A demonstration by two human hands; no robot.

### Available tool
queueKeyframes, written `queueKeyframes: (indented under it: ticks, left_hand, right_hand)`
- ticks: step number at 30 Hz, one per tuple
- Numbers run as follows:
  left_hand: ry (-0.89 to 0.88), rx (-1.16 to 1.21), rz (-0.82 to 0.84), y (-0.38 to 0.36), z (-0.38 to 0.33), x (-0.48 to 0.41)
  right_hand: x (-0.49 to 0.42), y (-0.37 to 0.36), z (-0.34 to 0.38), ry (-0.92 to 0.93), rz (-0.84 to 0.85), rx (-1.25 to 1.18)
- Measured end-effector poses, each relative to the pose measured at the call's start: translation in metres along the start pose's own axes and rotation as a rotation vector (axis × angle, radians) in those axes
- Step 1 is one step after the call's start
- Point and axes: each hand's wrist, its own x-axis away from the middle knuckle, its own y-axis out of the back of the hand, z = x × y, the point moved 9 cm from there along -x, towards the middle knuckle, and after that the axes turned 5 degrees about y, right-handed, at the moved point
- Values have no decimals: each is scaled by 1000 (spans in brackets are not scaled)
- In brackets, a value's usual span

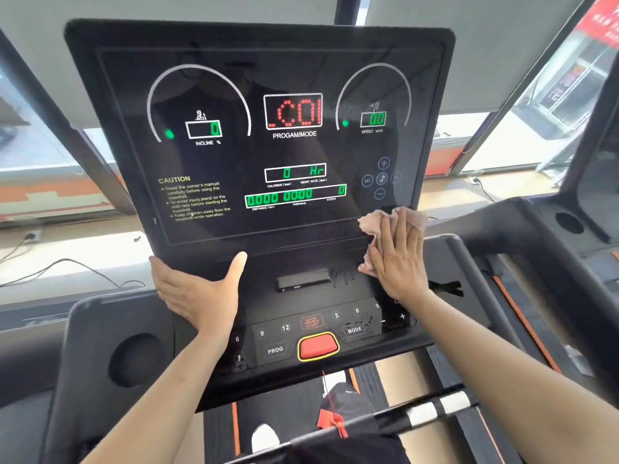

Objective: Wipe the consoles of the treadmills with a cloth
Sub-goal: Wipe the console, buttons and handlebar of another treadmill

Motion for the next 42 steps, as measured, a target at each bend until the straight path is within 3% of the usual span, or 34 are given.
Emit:
queueKeyframes:
  ticks: [3, 7, 15, 32, 42]
  left_hand:
    - [14, -20, 7, 1, 2, -2]
    - [28, -13, 23, 3, 7, -4]
    - [-3, 62, 98, 13, 12, -3]
    - [-48, 338, 325, 41, 31, -23]
    - [16, 243, 365, 56, 78, -21]
  right_hand:
    - [9, -3, 16, 60, 11, -7]
    - [-1, 0, 50, 318, 25, 65]
    - [-11, 19, 106, 588, -61, 195]
    - [-15, 19, 294, 928, -25, 142]
    - [2, 0, 342, 1218, 55, 151]
